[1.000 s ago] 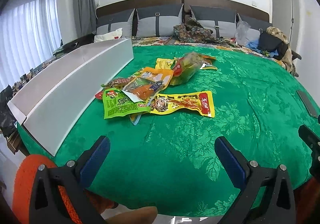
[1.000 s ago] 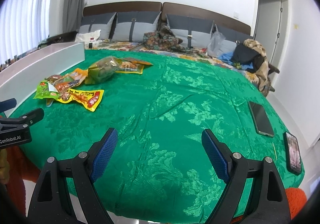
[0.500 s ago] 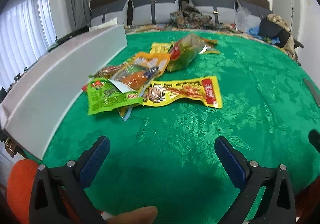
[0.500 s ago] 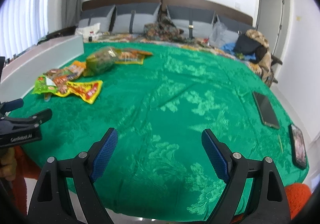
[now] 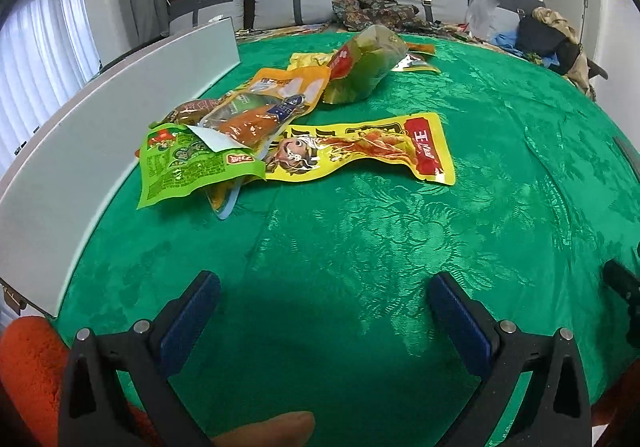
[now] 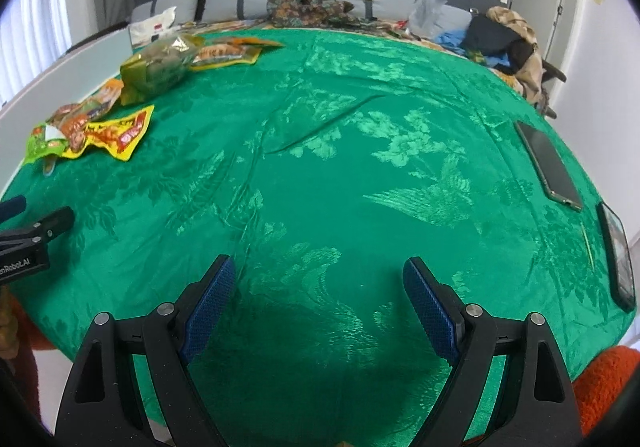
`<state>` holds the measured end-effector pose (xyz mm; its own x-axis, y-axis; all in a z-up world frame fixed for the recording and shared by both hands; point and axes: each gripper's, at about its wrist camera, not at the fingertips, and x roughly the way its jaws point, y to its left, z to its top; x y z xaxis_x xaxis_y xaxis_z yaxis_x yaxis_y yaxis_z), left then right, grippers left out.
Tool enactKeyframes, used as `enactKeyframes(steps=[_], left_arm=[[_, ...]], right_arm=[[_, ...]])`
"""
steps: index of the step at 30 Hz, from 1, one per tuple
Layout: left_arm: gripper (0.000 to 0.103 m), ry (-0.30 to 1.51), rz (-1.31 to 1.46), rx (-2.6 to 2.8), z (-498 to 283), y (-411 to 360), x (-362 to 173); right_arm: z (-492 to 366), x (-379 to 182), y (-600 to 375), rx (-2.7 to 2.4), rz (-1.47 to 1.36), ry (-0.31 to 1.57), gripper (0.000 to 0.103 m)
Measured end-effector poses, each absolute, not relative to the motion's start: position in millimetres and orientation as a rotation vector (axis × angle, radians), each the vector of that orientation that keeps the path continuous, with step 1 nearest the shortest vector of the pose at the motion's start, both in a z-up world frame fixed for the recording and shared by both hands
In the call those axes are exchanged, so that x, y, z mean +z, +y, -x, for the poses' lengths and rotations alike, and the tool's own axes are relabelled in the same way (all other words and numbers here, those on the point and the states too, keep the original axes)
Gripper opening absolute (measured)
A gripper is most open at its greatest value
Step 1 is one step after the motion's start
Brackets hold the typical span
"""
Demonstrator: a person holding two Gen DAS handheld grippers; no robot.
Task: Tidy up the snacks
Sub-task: 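Move the left tool toward the pile of snack packets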
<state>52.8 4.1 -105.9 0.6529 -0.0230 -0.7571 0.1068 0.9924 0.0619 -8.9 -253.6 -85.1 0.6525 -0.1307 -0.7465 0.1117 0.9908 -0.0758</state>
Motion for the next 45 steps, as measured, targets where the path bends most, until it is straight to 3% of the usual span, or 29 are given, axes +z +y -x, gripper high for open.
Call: enactKeyframes(steps=[45], left_arm=[[0.103, 0.960, -0.067, -0.152, -63.6, 14.2, -107.5]], right_arm=[[10.4, -89.4, -258.3, -0.134, -0.050, 0.798, 0.090]])
